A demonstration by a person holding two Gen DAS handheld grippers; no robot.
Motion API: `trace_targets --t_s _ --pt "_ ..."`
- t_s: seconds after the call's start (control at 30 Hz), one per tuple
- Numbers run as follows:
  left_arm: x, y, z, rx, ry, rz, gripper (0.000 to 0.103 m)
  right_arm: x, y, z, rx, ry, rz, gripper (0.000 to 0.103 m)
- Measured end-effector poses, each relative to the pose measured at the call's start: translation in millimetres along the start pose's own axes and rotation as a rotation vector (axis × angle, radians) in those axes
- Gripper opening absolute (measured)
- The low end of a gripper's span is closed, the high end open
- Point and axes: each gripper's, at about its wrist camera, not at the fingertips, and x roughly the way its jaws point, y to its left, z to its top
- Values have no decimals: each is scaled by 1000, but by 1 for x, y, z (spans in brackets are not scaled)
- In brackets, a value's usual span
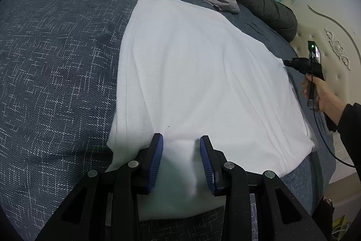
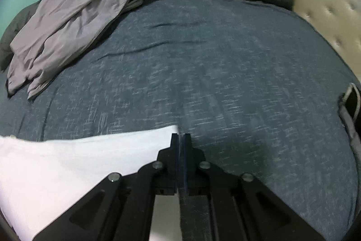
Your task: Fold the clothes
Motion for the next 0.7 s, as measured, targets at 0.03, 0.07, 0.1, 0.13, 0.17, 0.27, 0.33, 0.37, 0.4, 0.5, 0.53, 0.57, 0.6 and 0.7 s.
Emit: trace_targets --t_s 0.03,0.07,0.1,0.13,0.17,0.27,0.33,0.37,0.4,0.5,0.53,0.57,0.6,0.7 --pt "0 0 0 -2 0 -2 36 -6 0 0 8 -9 -1 6" --pt "0 1 0 -3 0 -3 37 -14 3 -2 14 -17 19 7" --pt "0 1 0 -5 -1 -5 37 -22 5 -4 19 -25 38 8" --pt "-1 2 0 -10 -1 -9 37 -31 8 -6 25 -33 58 9" --pt "-1 3 1 -18 -2 -14 37 -39 12 -9 28 -35 84 9" --pt "-1 5 2 -36 -3 -24 37 -67 36 -31 13 -7 200 9" --pt "-1 3 2 -37 -6 -21 37 -87 55 -51 -9 16 279 9" --pt "-1 2 3 -37 -7 -19 38 -95 64 -63 -19 34 311 9" --pt "-2 2 3 -39 -9 -20 38 -101 73 -75 -18 58 346 9" --pt "-7 1 3 -49 -24 -20 40 -121 94 -113 -11 113 413 9" --pt "-9 1 4 -52 -29 -19 42 -127 102 -125 -25 122 425 9" --pt "-10 1 5 -55 -34 -18 45 -133 109 -138 -41 136 439 9" --pt "-11 1 6 -56 -37 -18 46 -137 117 -152 -58 158 454 9" --pt "-17 1 6 -54 -52 -12 48 -148 137 -191 -108 228 483 9"
